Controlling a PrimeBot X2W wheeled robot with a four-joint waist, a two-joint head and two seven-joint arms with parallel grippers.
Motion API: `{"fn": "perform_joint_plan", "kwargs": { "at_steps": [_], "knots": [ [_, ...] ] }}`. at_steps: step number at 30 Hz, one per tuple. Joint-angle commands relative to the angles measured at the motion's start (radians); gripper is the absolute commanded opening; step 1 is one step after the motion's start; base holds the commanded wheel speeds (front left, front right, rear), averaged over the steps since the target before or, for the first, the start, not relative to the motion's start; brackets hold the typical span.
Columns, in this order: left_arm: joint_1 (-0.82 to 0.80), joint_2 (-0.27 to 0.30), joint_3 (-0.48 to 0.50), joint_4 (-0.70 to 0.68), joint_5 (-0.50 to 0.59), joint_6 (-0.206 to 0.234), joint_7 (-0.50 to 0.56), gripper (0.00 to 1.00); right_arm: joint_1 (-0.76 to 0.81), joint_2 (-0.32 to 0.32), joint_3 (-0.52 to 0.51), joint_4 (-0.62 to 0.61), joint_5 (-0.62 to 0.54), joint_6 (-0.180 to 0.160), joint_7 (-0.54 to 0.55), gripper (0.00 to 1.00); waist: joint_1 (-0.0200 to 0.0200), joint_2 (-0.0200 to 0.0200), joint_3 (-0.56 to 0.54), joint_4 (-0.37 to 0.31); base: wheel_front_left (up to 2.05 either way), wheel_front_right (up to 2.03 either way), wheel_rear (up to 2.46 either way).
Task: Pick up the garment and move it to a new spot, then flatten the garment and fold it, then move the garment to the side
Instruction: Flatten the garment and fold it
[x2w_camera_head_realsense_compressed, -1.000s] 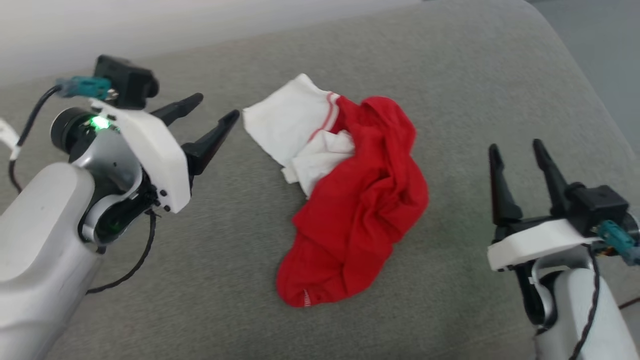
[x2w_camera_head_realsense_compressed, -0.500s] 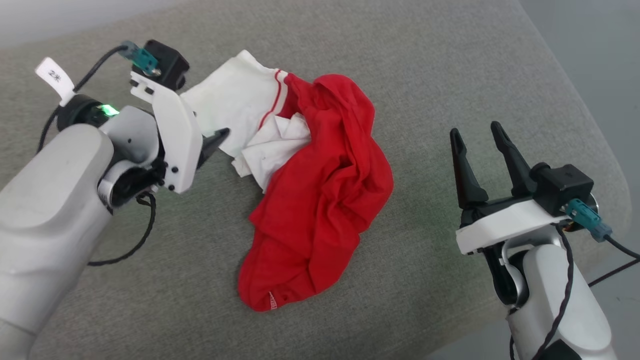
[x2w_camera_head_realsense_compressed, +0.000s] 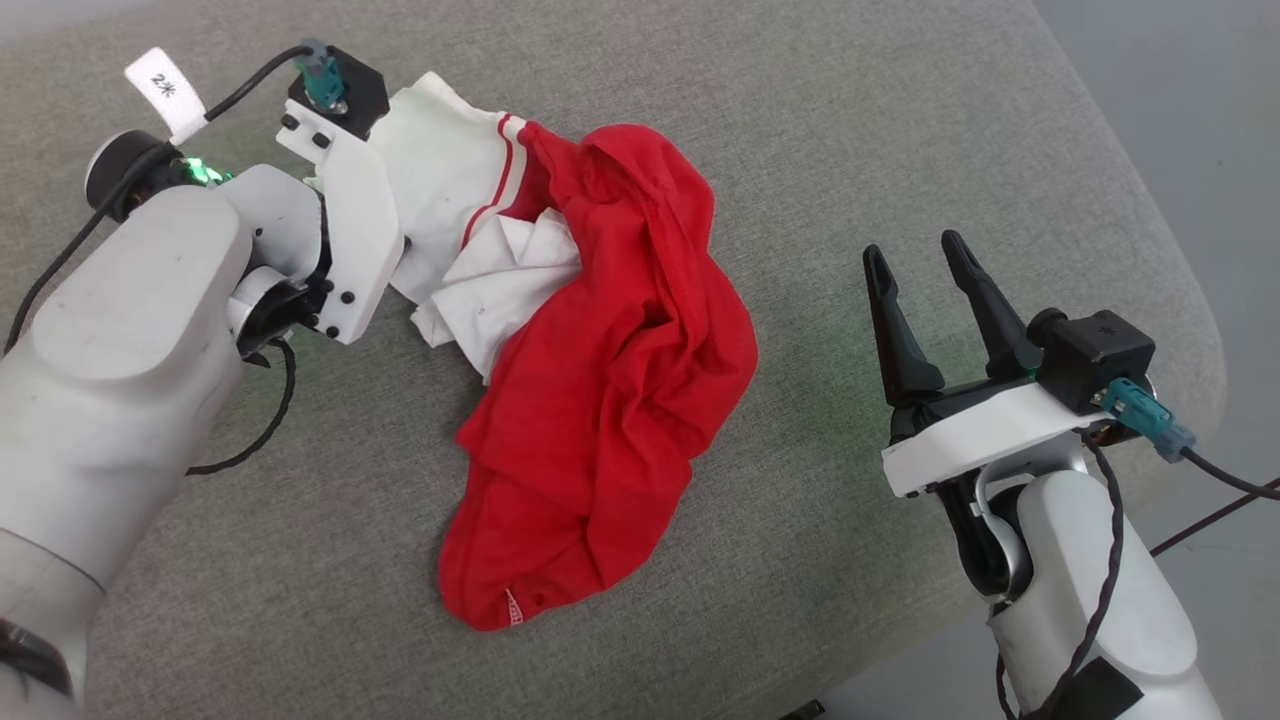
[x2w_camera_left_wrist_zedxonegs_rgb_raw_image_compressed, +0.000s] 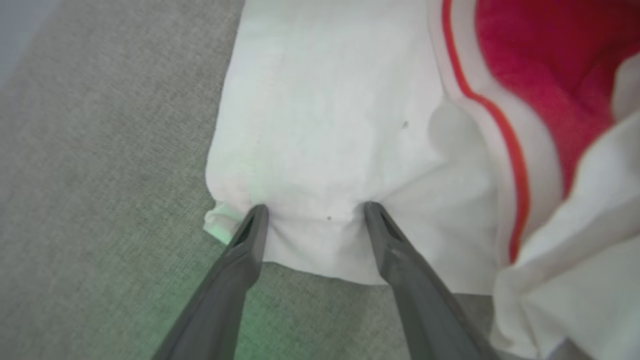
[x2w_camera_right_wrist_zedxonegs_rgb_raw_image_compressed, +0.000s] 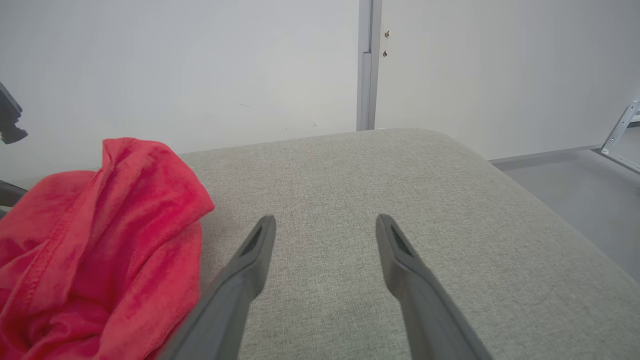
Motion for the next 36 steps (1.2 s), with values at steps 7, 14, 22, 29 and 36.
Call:
{"fn": "perform_joint_plan", "kwargs": {
  "at_steps": [7, 14, 22, 29, 36],
  "knots": [
    [0.1, 0.002, -0.11, 0.112, -0.009, -0.01, 0.108, 0.14, -0.01, 0.001, 0.004, -0.009, 0.01, 0.0, -0.005, 1.0, 0.0, -0.0001, 0.002, -0.005, 0.0, 0.0, 0.0],
    [0.086, 0.013, -0.142, 0.088, -0.069, -0.011, 0.135, 0.0, -0.014, 0.001, -0.002, -0.025, -0.001, 0.0, -0.005, 1.0, 0.0, -0.0001, 0.0, 0.008, 0.0, 0.0, 0.0],
    [0.023, 0.054, -0.123, 0.055, -0.126, -0.007, 0.135, 0.0, 0.002, 0.001, -0.029, -0.033, -0.031, 0.0, -0.006, 1.0, 0.0, -0.0001, -0.024, 0.06, 0.0, 0.0, 0.0],
    [0.016, 0.084, -0.088, 0.01, -0.157, 0.011, 0.12, 0.0, 0.014, 0.001, -0.055, -0.036, -0.066, 0.0, -0.006, 1.0, 0.0, -0.0001, -0.056, 0.125, 0.0, 0.0, 0.0],
    [0.071, 0.142, -0.071, -0.049, -0.198, 0.066, 0.157, 0.0, 0.022, 0.001, -0.07, -0.039, -0.089, 0.0, 0.004, 1.0, 0.0, -0.0001, -0.088, 0.182, 0.0, 0.0, 0.0]
  ]
}}
